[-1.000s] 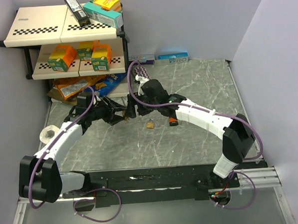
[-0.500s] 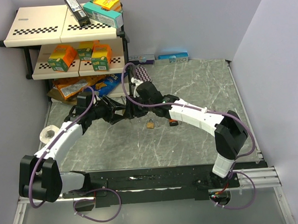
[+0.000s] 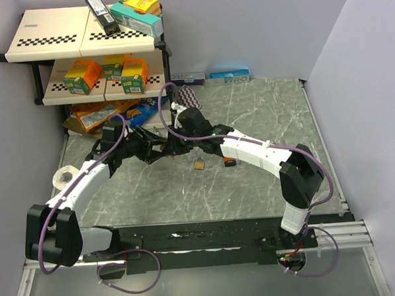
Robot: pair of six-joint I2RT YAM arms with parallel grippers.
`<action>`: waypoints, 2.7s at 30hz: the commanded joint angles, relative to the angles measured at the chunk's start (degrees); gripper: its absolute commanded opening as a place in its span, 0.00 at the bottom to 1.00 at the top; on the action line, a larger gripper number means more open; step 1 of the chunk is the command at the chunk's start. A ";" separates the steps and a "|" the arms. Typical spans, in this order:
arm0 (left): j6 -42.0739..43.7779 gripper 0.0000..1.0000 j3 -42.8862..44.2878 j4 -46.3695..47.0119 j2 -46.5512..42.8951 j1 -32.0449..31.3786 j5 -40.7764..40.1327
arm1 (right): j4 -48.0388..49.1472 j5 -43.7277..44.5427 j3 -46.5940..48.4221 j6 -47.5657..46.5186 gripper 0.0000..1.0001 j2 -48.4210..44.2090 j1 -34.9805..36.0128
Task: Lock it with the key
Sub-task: Pick up the lock from the center of the board, then lock the lock.
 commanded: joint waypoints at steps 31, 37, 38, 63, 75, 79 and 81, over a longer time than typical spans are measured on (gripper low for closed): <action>117.44 0.96 18.98 -41.40 -3.82 4.41 35.97 | -8.06 -56.07 -16.13 -36.26 0.00 -27.25 -15.07; 109.95 0.95 14.59 -30.62 -9.36 -2.00 32.20 | -9.91 -57.23 -16.57 -37.58 0.00 -28.31 -15.07; 108.37 0.92 14.32 -29.39 -9.71 -2.97 31.59 | -9.65 -57.05 -16.83 -37.40 0.00 -28.39 -15.07; 98.68 0.11 14.41 -29.45 -6.03 -13.26 34.82 | -13.16 -54.33 -13.93 -42.67 0.00 -27.96 -13.49; 80.94 0.01 12.83 -16.38 -5.23 -17.30 35.01 | -14.04 -53.18 -11.03 -44.35 0.00 -26.38 -10.77; 76.63 0.01 11.86 -11.45 -5.41 -19.59 34.48 | -12.99 -52.74 -9.80 -43.73 0.00 -25.32 -9.80; 76.45 0.01 11.86 -10.83 -5.06 -20.73 34.04 | -12.46 -53.18 -8.75 -43.12 0.00 -24.53 -9.27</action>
